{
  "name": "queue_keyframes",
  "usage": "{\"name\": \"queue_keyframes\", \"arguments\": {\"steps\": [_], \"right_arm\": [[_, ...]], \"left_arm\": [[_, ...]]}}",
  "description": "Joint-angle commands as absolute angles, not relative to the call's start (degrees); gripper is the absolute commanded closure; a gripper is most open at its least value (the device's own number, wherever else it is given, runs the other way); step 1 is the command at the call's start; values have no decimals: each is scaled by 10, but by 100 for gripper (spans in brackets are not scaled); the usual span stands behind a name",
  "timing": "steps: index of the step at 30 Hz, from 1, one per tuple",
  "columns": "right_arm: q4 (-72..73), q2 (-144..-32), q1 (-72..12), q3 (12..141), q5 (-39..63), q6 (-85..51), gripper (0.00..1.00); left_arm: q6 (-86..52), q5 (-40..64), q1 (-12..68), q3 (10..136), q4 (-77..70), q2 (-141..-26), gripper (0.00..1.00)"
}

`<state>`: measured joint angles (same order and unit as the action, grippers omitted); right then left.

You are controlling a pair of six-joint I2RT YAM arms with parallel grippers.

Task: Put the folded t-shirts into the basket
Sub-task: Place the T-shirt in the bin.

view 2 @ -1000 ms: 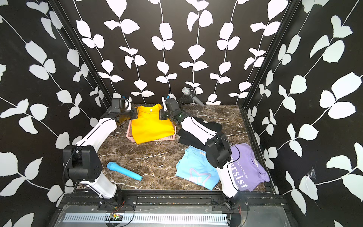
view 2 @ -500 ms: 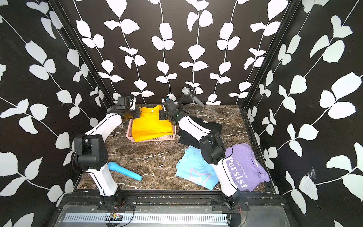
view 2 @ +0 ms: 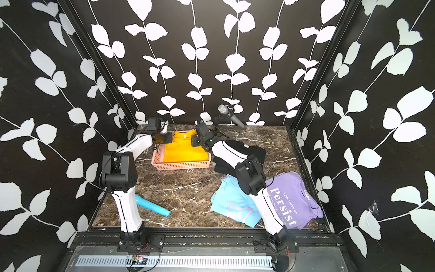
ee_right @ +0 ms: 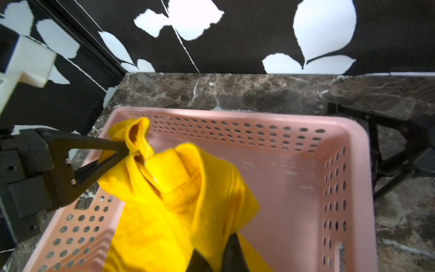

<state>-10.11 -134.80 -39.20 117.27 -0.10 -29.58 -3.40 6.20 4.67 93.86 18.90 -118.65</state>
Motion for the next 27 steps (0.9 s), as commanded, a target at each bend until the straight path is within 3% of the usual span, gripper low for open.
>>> {"name": "queue_keyframes", "arguments": {"steps": [1, 7, 15, 27], "right_arm": [[-103, -1360, -386, 1196, -36, -302, 100], [-118, -1388, -384, 1228, -66, -288, 97], [-183, -1452, -373, 1336, -87, -258, 71], [-178, -1429, -367, 1351, -31, -212, 40]], "left_arm": [[-24, 57, 40, 959, 188, -1191, 100], [-30, 50, 40, 951, 181, -1195, 100], [-38, 14, 40, 930, 168, -1185, 71], [-64, 0, 40, 892, 141, -1120, 42]]}}
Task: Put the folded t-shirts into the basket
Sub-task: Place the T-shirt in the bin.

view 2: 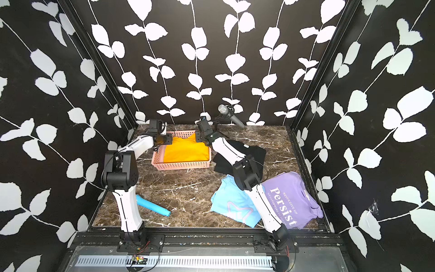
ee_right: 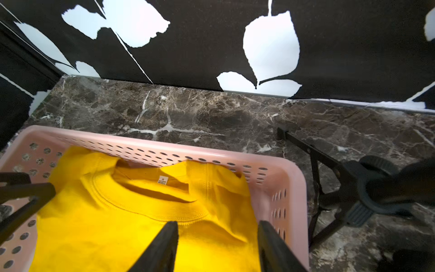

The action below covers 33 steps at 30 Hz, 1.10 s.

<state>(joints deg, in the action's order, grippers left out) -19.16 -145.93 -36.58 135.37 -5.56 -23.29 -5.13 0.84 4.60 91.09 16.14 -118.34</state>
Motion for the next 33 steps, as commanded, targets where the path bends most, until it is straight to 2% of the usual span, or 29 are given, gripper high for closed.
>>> {"name": "queue_keyframes", "arguments": {"steps": [1, 7, 10, 15, 19, 25, 33], "right_arm": [[-172, -1420, -367, 1342, -21, -208, 39], [-138, -1349, -368, 1240, 35, -205, 34], [-116, -1303, -368, 1168, 49, -203, 33], [-82, -1228, -369, 1060, 58, -203, 32], [-73, -1172, -369, 976, 57, -201, 32], [-61, -1090, -369, 853, 41, -199, 32], [-114, -1009, -369, 761, -13, -168, 31]], "left_arm": [[-68, 3, 40, 882, 135, -1110, 41], [-77, 56, 49, 835, 106, -1072, 40], [-74, 84, 52, 840, 112, -1084, 46], [-57, 97, 57, 897, 164, -1150, 61], [-38, 84, 62, 955, 213, -1206, 67], [1, 16, 76, 1023, 276, -1264, 68], [42, -79, 97, 1068, 332, -1296, 61]]}}
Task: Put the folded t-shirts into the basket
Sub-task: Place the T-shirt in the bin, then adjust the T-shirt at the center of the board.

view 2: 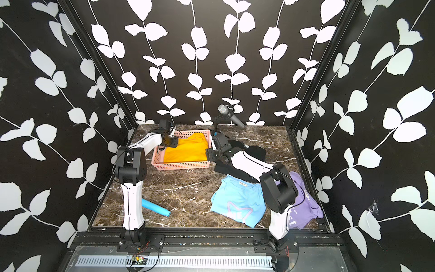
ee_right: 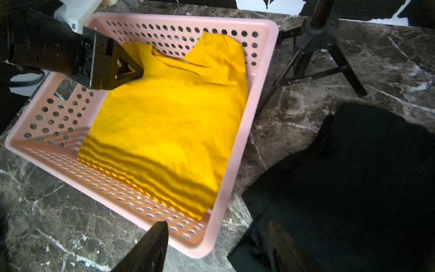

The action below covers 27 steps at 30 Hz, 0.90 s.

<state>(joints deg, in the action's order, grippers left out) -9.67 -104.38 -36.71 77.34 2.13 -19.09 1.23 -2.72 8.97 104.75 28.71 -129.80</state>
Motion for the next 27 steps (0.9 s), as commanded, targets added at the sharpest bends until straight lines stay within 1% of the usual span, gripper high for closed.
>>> {"name": "queue_keyframes", "arguments": {"steps": [1, 5, 9, 13, 16, 18, 22, 27], "right_arm": [[-128, -1000, -369, 756, -24, -161, 30], [-201, -963, -368, 719, -63, -131, 29], [-275, -922, -368, 679, -77, -124, 28], [-347, -862, -369, 635, -58, -144, 26], [-378, -828, -381, 595, -31, -180, 26], [-379, -820, -399, 571, -19, -209, 26], [-322, -849, -416, 527, 23, -240, 29], [-268, -920, -447, 528, 53, -245, 33]], "left_arm": [[46, -86, 100, 1072, 338, -1296, 60], [68, -133, 108, 1092, 378, -1295, 51], [78, -160, 118, 1091, 400, -1264, 46], [55, -110, 124, 1055, 374, -1185, 43], [13, -61, 126, 997, 324, -1099, 40], [-27, -17, 127, 931, 275, -1034, 39], [-84, 50, 128, 820, 214, -938, 36], [-141, 99, 129, 701, 148, -846, 34]]}}
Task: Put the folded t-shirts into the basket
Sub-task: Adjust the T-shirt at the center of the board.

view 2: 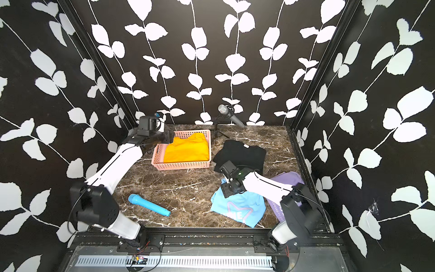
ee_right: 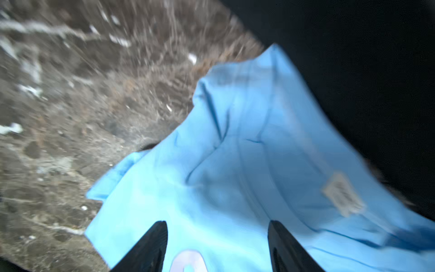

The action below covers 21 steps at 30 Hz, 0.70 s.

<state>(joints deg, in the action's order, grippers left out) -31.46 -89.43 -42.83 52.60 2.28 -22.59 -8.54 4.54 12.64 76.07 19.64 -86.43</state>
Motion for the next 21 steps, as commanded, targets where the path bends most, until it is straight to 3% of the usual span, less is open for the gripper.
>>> {"name": "queue_keyframes", "arguments": {"steps": [1, 12, 21], "right_arm": [[-262, -940, -455, 534, 60, -243, 34], [-243, -1085, -585, 691, 175, -179, 37], [-176, -925, -503, 570, 175, -228, 28]], "left_arm": [[-151, 102, 129, 676, 136, -834, 34], [-186, 83, 129, 534, 153, -747, 34], [-231, 159, 140, 440, 141, -689, 33]]}}
